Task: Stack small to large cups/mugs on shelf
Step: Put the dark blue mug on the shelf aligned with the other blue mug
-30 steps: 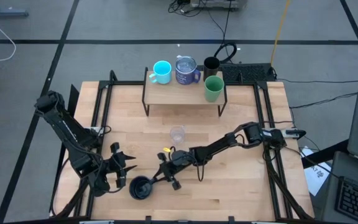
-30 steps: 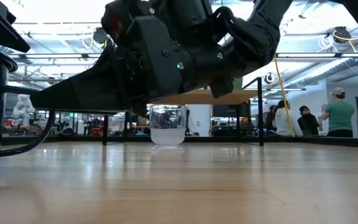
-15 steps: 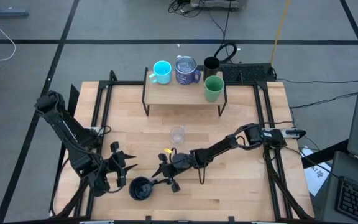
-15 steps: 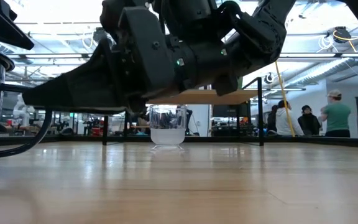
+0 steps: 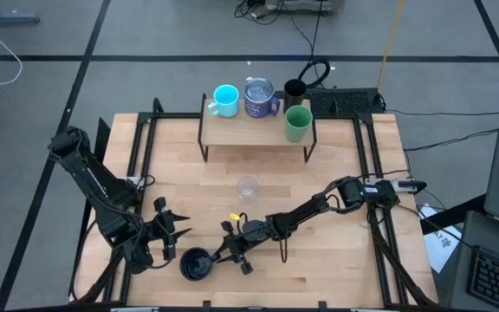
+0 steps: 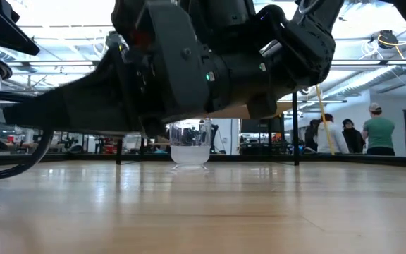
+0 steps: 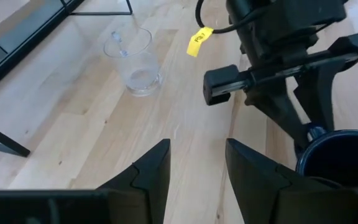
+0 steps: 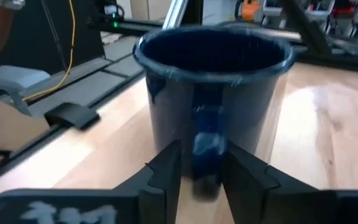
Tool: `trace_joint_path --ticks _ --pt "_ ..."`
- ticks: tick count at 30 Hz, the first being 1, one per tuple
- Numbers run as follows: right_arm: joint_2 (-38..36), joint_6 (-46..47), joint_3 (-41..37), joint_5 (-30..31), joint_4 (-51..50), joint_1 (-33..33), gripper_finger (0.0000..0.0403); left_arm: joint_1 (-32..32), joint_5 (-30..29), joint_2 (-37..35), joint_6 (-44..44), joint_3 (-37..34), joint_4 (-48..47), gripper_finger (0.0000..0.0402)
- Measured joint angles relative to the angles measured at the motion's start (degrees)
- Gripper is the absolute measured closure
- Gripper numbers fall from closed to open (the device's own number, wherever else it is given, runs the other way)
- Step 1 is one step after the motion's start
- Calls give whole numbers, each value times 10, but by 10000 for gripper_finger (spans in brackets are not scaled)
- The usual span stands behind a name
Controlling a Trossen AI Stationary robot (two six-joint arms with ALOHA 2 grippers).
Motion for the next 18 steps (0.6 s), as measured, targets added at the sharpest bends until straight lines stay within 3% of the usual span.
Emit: trace_joint_path --ticks 7,18 --pt "0 3 0 1 13 -1 355 0 0 0 1 0 1 245" --pt "-2 -3 0 17 11 -2 354 0 -1 0 1 0 2 245"
